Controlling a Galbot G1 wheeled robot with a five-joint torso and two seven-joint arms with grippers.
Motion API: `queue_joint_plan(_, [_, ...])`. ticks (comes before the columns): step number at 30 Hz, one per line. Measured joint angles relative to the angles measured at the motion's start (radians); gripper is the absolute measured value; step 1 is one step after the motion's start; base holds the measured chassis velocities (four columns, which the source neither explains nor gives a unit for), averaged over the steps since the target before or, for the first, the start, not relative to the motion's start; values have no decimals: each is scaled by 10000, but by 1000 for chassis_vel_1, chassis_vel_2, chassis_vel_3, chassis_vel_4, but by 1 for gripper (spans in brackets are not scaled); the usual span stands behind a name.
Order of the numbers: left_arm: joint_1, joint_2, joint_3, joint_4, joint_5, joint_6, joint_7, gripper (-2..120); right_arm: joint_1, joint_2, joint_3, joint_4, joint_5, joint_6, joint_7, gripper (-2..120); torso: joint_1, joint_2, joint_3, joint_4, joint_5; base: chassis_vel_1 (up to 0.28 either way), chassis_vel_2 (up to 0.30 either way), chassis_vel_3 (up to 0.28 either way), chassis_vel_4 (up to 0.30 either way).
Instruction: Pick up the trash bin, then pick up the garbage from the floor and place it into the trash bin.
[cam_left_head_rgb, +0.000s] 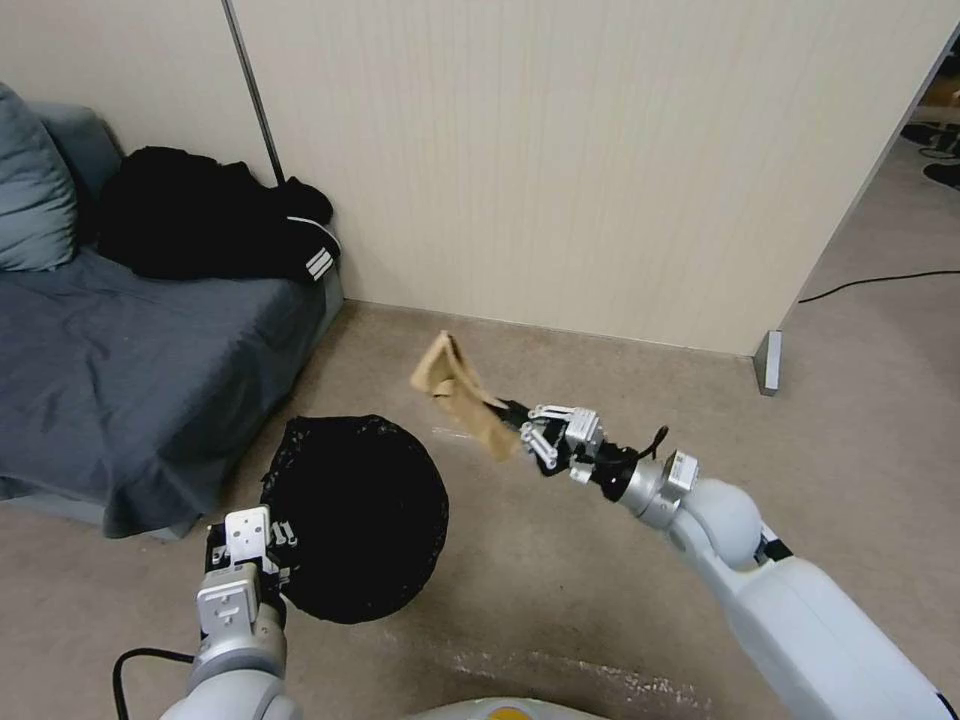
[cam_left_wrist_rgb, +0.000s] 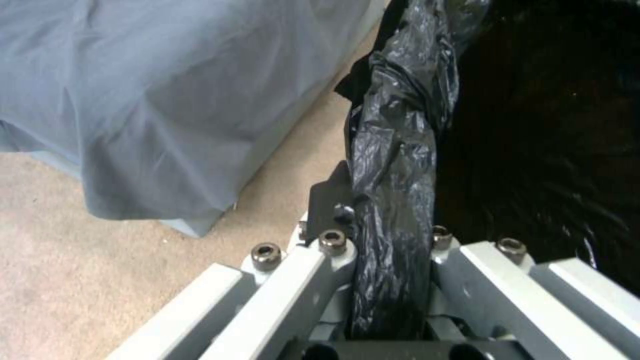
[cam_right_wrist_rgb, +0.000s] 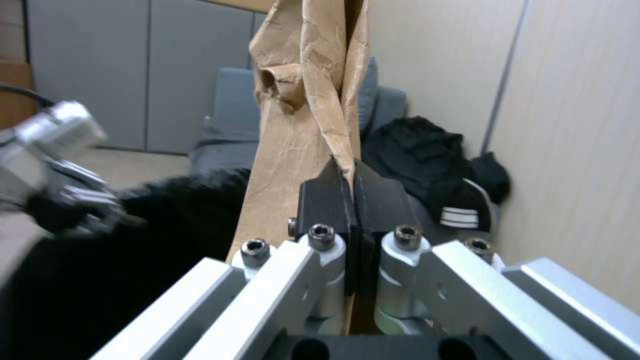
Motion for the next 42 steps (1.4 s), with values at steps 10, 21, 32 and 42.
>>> queue_joint_plan(10, [-18,-33,86,-10,96,12,10,3,-348,-342,-1364,429,-547,-134,554,0,0,0,0,0,0,0,0,0,0])
queue_joint_plan(21, [9,-48,252,-24,206,10,24,3,110,-123,-2081,-284,-1339,-290,809,0,0,0,0,0,0,0,0,0,0])
queue_joint_plan(32, [96,-62,476,-104,337,-6,36,3,503,357,-2427,-785,-1884,-371,1130,28,0,0,0,1,0,0,0,0,0])
queue_joint_plan(42, [25,-86,546,-23,410,-24,41,3,582,511,-2559,-820,-1961,-496,1156,64,1,0,0,0,-1,0,0,0,0])
